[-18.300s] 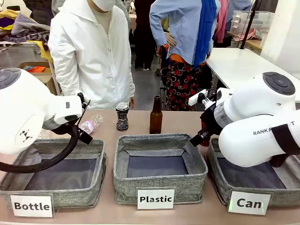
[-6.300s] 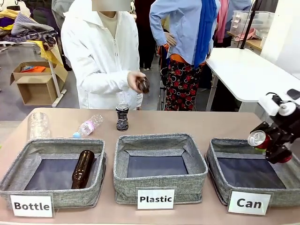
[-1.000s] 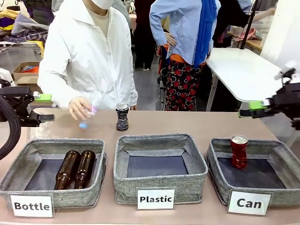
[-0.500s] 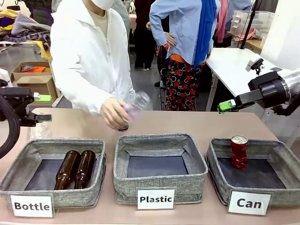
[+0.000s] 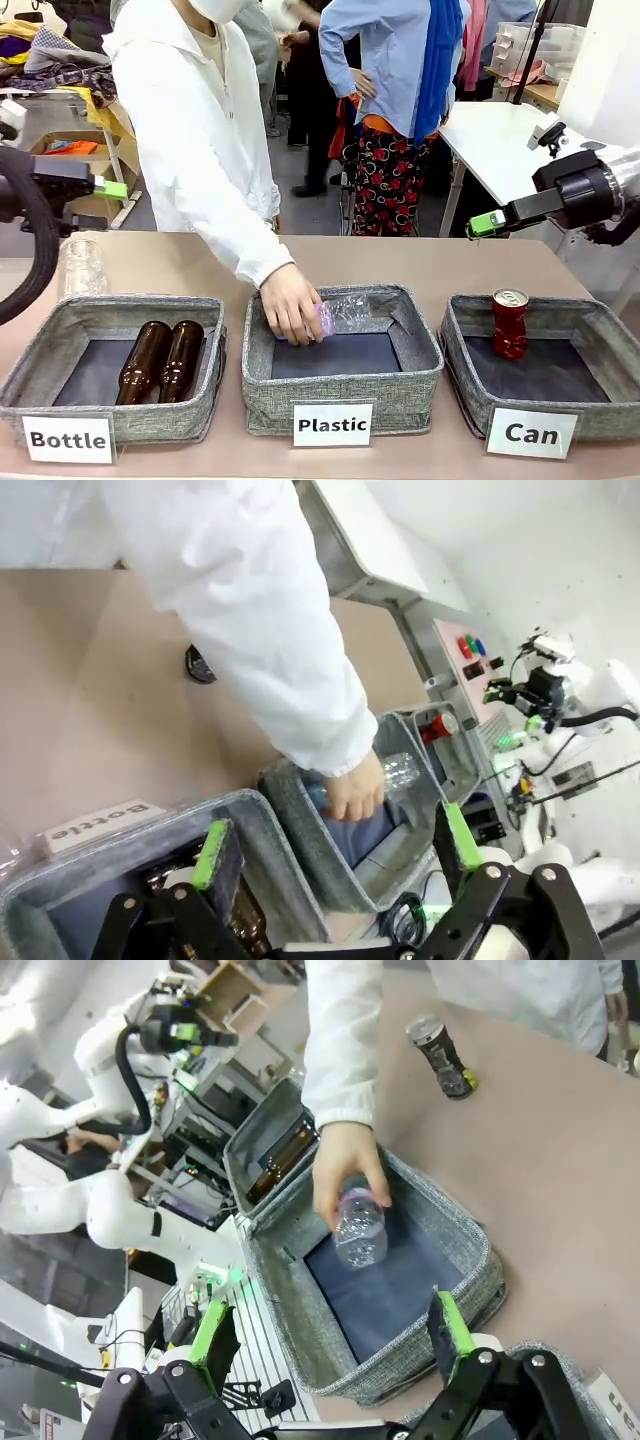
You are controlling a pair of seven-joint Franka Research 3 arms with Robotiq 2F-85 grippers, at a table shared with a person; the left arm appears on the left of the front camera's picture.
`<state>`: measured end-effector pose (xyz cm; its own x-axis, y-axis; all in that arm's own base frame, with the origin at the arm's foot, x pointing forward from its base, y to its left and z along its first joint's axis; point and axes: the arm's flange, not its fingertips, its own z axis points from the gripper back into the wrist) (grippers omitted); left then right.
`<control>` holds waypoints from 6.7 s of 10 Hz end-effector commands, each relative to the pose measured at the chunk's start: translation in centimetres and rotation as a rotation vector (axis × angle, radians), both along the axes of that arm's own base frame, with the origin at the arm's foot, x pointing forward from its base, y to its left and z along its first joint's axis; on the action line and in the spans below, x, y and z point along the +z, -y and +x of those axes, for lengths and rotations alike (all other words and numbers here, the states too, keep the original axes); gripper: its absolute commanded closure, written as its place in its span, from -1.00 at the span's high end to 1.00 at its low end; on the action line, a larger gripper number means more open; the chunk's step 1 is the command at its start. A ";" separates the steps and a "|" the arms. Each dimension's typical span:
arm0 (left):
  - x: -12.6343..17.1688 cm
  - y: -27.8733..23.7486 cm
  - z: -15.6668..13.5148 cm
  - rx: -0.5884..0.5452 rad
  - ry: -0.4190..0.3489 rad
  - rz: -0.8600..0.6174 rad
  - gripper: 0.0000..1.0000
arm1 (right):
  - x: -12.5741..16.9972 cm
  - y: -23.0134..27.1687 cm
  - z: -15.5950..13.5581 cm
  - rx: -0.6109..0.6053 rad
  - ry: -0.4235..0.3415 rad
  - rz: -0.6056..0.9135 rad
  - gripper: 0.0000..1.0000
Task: Sort the can waste into the basket.
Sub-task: Pick up the can waste from the table and place it in the right Fabric basket.
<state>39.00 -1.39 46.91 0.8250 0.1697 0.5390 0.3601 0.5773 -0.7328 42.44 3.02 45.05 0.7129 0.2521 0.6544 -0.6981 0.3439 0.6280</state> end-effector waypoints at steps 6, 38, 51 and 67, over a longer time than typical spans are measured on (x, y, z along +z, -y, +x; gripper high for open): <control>-2.0 -6.3 -2.5 0.129 -0.048 -0.127 1.00 | 0.1 0.0 -0.4 0.005 0.000 -0.003 1.00; -4.2 -14.0 -0.2 -0.430 0.653 -0.140 1.00 | 0.1 0.0 -0.4 0.005 0.000 -0.003 1.00; -6.6 -12.7 6.4 -0.381 0.589 -0.151 1.00 | 0.1 0.0 -0.4 0.005 0.000 -0.003 1.00; -9.4 10.9 21.5 -0.690 0.708 0.357 1.00 | 0.1 0.0 -0.4 0.005 0.000 -0.003 1.00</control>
